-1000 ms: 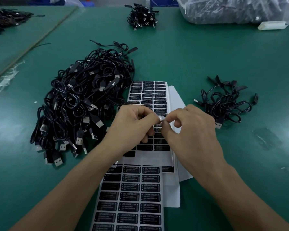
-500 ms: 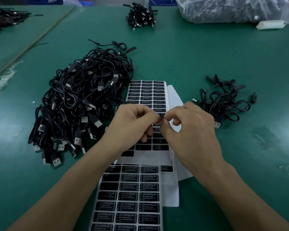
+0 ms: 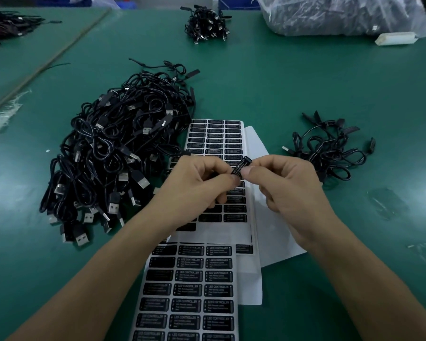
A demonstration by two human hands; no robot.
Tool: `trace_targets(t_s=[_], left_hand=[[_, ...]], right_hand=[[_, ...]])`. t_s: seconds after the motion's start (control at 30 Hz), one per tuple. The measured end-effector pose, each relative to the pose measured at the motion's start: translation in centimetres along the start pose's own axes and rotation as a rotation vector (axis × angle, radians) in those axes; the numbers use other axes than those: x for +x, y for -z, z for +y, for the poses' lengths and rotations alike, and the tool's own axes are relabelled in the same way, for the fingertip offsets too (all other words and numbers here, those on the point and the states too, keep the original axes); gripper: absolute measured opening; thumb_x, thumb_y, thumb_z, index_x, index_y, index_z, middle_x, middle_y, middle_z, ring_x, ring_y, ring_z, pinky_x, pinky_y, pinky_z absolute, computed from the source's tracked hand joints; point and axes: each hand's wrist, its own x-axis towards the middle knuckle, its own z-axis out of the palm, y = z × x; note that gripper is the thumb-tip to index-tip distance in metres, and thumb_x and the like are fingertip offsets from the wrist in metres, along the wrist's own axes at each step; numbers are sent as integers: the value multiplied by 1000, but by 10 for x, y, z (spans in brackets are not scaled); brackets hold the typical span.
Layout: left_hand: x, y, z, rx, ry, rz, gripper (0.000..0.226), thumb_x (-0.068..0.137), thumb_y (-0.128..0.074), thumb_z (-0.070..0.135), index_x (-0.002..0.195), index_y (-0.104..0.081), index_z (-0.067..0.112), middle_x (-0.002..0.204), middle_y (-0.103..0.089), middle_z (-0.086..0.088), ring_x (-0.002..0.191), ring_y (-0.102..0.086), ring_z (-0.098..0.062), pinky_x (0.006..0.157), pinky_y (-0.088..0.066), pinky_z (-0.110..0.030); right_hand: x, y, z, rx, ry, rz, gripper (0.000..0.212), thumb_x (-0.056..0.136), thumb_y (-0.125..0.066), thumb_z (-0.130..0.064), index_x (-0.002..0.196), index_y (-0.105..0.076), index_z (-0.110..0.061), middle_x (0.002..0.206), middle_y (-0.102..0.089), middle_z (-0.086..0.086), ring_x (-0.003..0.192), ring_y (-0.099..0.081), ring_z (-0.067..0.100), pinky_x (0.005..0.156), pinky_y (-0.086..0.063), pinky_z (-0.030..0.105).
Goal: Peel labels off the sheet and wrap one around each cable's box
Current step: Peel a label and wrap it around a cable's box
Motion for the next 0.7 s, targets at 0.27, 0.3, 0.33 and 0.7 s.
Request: trace_targets(t_s=[0.27, 0.3, 0.33, 0.7], left_hand=[[1, 1, -1, -30, -21, 13, 25, 91, -70, 13, 68, -67, 19, 51, -56, 4, 43, -46, -2, 43, -36, -10], [1, 1, -1, -32, -24, 11, 25, 91, -70, 12, 68, -67, 19, 51, -56, 4, 43, -46, -2, 43, -36, -10], [1, 1, -1, -32, -28, 6, 24, 91, -70, 12, 68, -67, 18, 51, -56, 3, 43, -46, -2, 43, -35, -10], [-1, 4, -1, -54, 9, -25, 46, 96, -44, 1, 93, -79, 31, 67, -71, -4, 51, -54, -7, 45, -44, -16]], right_hand=[[0, -1, 3, 3, 29, 43, 4, 85, -76, -12, 81, -74, -12, 46, -51, -17, 39, -46, 0, 41, -34, 6], [0, -1, 2, 0, 37, 32, 6, 86, -74, -10, 80, -73, -10, 44, -52, -18, 39, -47, -1, 41, -35, 6], [0, -1, 2, -5, 44, 25, 8, 87, -73, -9, 79, -73, -10, 43, -51, -18, 38, -46, -1, 41, -35, 6], [2, 1, 1, 170, 26, 197, 13, 92, -68, -13, 92, -72, -25, 62, -60, -5, 53, -51, 7, 45, -39, 18]])
